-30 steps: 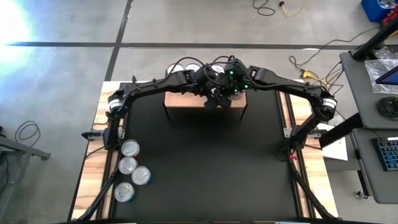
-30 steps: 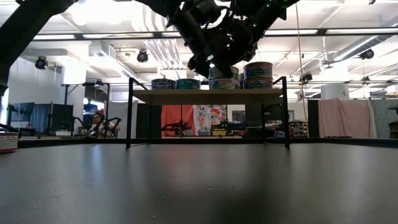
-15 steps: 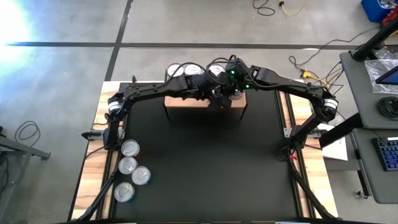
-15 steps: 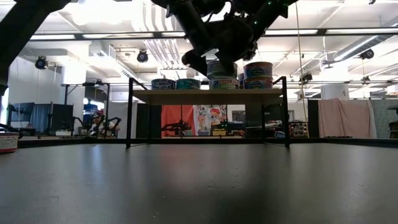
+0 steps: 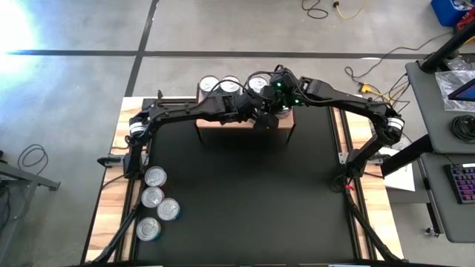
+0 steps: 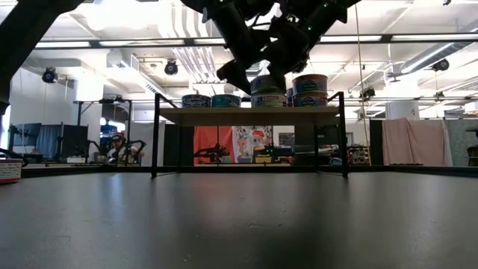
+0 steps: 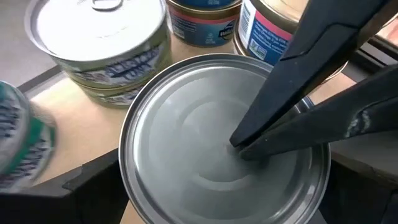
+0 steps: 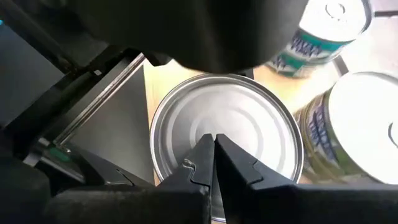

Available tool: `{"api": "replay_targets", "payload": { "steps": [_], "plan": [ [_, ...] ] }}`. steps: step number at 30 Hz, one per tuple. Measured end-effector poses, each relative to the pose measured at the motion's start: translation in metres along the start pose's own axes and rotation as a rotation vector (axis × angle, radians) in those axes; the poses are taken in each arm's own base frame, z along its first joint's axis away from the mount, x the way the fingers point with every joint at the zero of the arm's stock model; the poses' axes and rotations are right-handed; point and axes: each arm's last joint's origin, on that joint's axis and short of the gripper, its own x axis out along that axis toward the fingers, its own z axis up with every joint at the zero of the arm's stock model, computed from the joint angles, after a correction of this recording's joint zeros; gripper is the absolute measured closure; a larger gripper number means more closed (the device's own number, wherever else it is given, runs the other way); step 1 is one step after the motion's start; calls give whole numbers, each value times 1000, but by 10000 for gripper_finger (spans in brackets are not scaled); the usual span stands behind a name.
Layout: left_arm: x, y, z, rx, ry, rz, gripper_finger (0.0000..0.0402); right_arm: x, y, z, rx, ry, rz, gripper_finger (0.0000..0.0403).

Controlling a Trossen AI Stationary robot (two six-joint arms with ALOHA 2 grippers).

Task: Stack canned seafood by type on shelf
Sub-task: Stack the green tuna can on top of the green tuna can

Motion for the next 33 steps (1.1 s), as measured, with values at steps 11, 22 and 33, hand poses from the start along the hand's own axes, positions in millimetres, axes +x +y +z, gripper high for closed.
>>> {"api": "replay_targets", "payload": {
  "steps": [11,22,33],
  "plan": [
    [7,-1,-8,-24,9,-6,2,13,-1,-3,-7,32,19,394],
    [7,-1,-9,30,23,-18,2,23,-3,-9,-55,91,28,394],
    [1,0,-8,86,55,-41,1,24,-5,-12,-70,112,16,394]
  ]
}}
